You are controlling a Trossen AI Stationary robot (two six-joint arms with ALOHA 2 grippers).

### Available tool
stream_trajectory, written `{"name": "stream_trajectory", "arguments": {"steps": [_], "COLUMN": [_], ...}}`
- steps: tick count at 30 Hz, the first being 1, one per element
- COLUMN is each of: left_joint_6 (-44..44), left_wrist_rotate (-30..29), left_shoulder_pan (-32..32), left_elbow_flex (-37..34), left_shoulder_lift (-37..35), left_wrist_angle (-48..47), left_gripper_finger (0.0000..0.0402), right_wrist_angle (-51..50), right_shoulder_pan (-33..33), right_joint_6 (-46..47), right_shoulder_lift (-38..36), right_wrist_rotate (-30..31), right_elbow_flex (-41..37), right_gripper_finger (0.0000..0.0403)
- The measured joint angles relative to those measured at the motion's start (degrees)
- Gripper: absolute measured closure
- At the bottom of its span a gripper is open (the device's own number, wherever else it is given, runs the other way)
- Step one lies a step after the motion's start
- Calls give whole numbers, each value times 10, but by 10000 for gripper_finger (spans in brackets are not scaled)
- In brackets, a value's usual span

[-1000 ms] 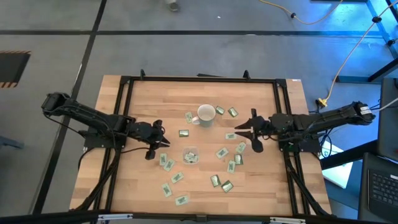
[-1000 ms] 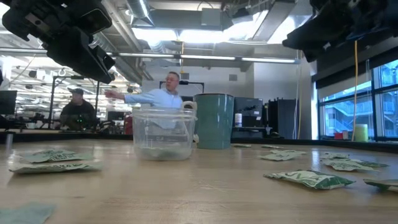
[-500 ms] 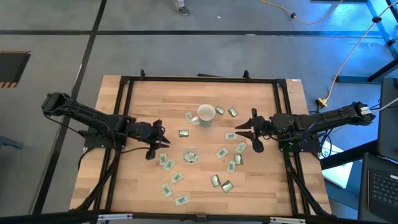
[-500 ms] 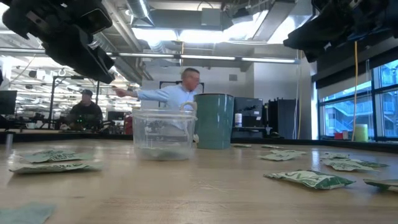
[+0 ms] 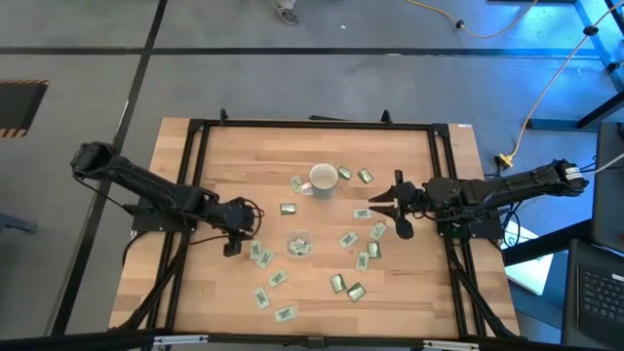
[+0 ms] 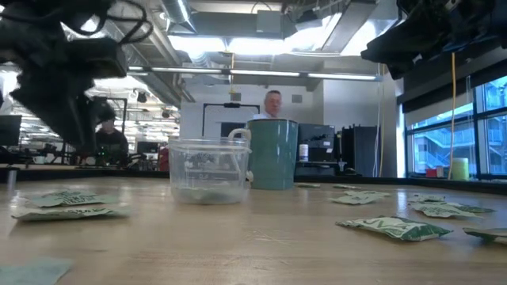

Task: Pick and place Stevia / Truvia into bins
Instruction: Put the white stevia packet into the transparent bin

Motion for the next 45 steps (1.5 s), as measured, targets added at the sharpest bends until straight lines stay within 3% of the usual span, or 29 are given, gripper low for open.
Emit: {"name": "stream_trajectory", "arguments": {"steps": [10, 19, 34, 45], "left_joint_6": [-14, -11, 26, 78], "left_wrist_rotate": [30, 30, 23, 15], "left_shoulder_pan": [-3, -3, -3, 10], "left_elbow_flex": [0, 5, 5, 88], "left_shoulder_lift": [105, 170, 165, 110], "left_wrist_angle": [92, 86, 74, -26], "left_gripper_finger": [292, 295, 382, 392], "right_wrist_angle": [0, -6, -12, -13], "right_shoulder_pan": [0, 0, 0, 0], "right_joint_6": [0, 0, -3, -2], "right_shoulder_lift": [0, 0, 0, 0], "right_wrist_rotate": [0, 0, 0, 0], "right_elbow_flex": [0, 0, 0, 0], "right_gripper_finger": [301, 301, 301, 301]}}
